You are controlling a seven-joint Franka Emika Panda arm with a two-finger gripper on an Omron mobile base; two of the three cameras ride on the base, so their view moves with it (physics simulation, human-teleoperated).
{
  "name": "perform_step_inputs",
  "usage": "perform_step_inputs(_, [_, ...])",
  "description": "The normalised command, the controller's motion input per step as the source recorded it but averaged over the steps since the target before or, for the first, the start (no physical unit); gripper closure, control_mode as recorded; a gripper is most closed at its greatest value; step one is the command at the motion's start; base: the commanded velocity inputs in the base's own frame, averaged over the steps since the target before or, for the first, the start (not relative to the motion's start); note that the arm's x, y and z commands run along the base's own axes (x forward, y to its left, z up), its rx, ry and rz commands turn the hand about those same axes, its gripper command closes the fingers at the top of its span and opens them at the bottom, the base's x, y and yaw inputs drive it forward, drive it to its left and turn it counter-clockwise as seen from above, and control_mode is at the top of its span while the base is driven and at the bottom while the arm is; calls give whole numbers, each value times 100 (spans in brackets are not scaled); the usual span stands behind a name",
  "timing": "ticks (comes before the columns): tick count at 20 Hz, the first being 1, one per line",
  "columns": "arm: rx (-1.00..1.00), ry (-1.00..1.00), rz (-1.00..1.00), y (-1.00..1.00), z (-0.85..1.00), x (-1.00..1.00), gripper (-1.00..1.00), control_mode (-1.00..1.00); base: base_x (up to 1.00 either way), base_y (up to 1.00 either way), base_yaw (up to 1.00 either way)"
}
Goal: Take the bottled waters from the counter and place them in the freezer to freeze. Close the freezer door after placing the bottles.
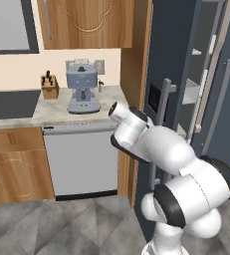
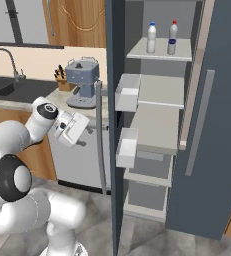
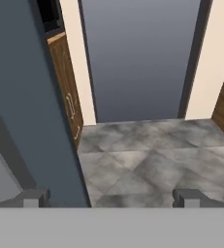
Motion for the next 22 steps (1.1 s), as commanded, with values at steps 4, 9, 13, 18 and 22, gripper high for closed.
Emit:
perform_step_inputs(4, [0, 0, 0, -12, -1, 38, -100, -100, 0, 0, 0])
perform_step_inputs(9, [0, 0, 1, -18, -1, 40, -100, -100, 0, 0, 0])
perform_step_inputs(13, [0, 0, 3, -23, 0, 26, -100, -100, 0, 0, 0])
perform_step_inputs(18, [9, 3, 12, -71, 0, 32, -100, -100, 0, 0, 0])
perform_step_inputs(22, [14, 16, 15, -92, 2, 4, -100, -100, 0, 0, 0])
